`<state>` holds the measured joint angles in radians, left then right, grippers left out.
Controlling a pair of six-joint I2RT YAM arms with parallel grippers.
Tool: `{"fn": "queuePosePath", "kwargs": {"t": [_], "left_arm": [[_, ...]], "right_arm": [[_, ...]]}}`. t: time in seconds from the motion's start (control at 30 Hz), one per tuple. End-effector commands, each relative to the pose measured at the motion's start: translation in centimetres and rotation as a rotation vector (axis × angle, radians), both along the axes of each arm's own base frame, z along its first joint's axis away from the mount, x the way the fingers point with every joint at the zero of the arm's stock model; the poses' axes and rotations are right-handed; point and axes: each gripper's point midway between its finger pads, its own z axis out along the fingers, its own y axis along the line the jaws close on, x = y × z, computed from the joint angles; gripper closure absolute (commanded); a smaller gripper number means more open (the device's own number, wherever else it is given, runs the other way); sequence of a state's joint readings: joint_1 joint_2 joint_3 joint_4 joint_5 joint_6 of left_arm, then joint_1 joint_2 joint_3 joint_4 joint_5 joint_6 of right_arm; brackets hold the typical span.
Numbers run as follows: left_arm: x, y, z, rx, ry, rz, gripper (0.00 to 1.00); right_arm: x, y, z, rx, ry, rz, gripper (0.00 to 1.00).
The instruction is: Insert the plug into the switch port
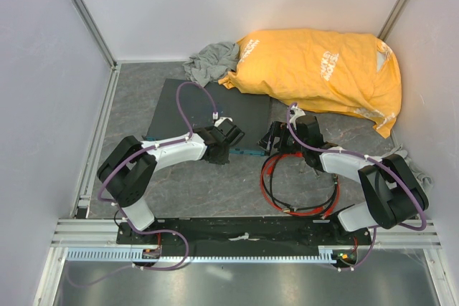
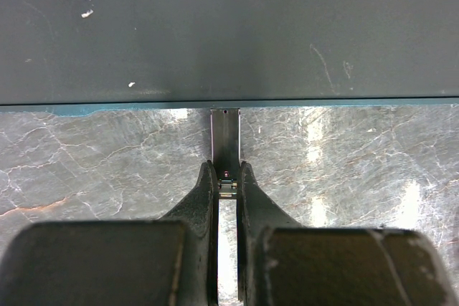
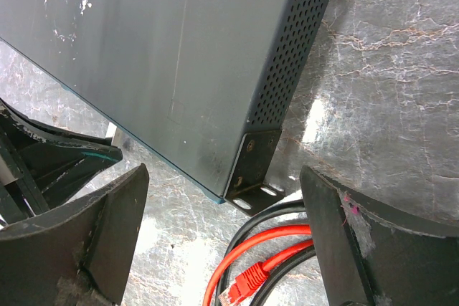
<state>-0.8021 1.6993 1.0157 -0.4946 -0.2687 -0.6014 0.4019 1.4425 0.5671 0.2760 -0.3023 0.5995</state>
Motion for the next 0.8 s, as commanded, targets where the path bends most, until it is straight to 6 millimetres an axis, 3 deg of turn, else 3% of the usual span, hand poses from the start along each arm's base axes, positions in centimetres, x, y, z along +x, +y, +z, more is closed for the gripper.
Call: {"fn": "queuePosePath", "kwargs": {"t": [0.0, 0.33, 0.5, 0.77], "left_arm": [[1.4, -1.9, 2.7, -0.069, -0.067, -0.023, 0.98], [1.7, -1.9, 2.8, -0.052, -0.078, -0.021, 0.98], [2.9, -1.7, 3.0, -0.038, -0.114, -0.021, 0.98], [3.9, -3.5, 2.7, -0.090, -0.131, -0.063, 0.98]], "right_arm": [[0.4, 0.3, 1.0, 0.025, -0.036, 0.006, 0.06], [0.4, 0.4, 1.0, 0.028, -0.038, 0.008, 0.06], [0.4, 0.4, 1.1, 0.035, -0.038, 0.006, 0.06], [0.4, 0.4, 1.0, 0.035, -0.040, 0.008, 0.06]]}}
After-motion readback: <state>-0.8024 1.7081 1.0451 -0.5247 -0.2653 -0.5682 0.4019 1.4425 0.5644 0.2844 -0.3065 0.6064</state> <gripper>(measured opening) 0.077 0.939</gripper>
